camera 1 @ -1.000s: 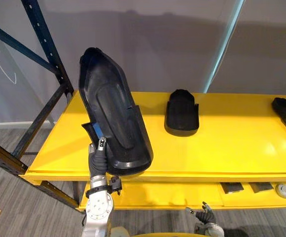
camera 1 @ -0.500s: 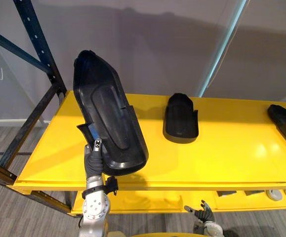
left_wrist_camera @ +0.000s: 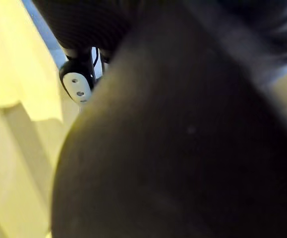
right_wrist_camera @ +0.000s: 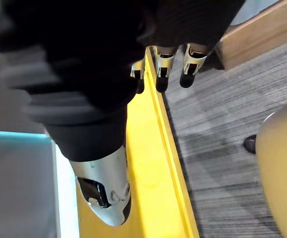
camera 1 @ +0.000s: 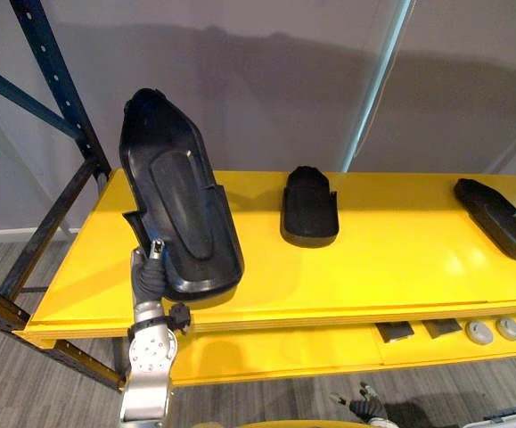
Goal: Walk over and take plastic housings, then place them on the shelf
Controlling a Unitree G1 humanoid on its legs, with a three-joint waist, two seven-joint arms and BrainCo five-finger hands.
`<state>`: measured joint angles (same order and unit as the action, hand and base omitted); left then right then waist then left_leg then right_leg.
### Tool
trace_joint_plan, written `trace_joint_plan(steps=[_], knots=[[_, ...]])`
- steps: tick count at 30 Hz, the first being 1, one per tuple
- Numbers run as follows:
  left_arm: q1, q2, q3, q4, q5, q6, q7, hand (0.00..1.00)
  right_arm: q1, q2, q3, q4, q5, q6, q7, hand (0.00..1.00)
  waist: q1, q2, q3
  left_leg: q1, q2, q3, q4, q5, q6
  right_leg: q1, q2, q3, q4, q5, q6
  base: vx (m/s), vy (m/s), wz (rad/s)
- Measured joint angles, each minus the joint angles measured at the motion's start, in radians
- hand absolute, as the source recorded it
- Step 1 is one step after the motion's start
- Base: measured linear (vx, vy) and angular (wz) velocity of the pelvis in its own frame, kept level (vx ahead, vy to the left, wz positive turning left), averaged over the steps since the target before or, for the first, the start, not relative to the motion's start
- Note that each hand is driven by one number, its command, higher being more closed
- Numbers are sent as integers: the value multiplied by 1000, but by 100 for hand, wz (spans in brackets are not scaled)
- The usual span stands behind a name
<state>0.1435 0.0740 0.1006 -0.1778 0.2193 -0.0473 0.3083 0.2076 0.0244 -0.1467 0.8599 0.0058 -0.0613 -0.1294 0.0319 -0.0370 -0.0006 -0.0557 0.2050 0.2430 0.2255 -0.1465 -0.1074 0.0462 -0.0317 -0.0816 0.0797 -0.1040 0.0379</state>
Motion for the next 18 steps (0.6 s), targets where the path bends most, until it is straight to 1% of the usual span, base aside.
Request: trace_joint_plan(steps=[1,2,3,4,5,6,7,9,12,16,18], knots=[[-7,6,10,9,1,5,-1,100,0,0,0,0,-3,0,2,0,-2,0,0,0,0,0,-2,3,0,0,0,0,-1,1,0,0,0,0],[-17,15,24,28,10,11,-2,100,-4,0,0,3,-7,0,4,0,-11,0,-2,2,0,-1,-2,8,-4,-1,2,0,-5,9,-2,30,-11,-5],[-22,26,40,46,12,26,-3,100,-12,0,-1,13,-10,1,5,0,-15,3,-5,0,0,1,-6,15,-5,-2,7,3,-15,18,-2,34,-18,-8],[-28,32,48,66,14,27,-5,100,-13,-1,-1,16,-11,1,5,0,-15,6,-6,1,-2,3,-13,19,-4,-5,9,5,-17,20,-2,34,-14,-8],[-48,44,66,112,18,39,-5,100,-15,-3,-2,18,-14,2,6,0,-17,-1,-12,5,-8,5,-27,31,-1,-11,7,6,-17,23,-1,18,-10,-5],[-74,60,81,163,18,57,-8,100,-15,-6,-4,19,-16,2,10,0,-17,2,-12,8,-12,6,-49,45,-2,-18,5,9,-18,27,0,0,0,0],[-82,63,89,178,18,64,-11,100,-15,-8,-5,19,-16,3,16,0,-18,2,-12,10,-14,7,-56,48,-1,-19,5,9,-20,29,0,0,0,0],[-97,76,111,229,17,81,-24,100,-14,-19,-7,20,-16,5,26,0,-17,15,-14,22,-17,9,-84,62,2,-16,7,15,-34,46,-3,-3,2,-4],[-116,106,113,276,17,86,-28,100,-16,-23,-13,30,-17,7,31,0,-18,21,-11,37,-25,8,-121,86,3,-18,5,18,-34,51,-3,-24,-3,0],[-136,118,143,325,17,89,-45,100,-25,-33,-12,40,-18,7,45,0,-19,26,-9,55,-37,10,-176,119,7,-34,0,25,-35,65,-3,-85,5,-4],[-145,136,152,351,17,104,-45,100,-26,-33,-14,50,-18,8,46,0,-19,25,-9,59,-49,10,-209,138,9,-37,-6,30,-50,74,-1,-111,12,-8]])
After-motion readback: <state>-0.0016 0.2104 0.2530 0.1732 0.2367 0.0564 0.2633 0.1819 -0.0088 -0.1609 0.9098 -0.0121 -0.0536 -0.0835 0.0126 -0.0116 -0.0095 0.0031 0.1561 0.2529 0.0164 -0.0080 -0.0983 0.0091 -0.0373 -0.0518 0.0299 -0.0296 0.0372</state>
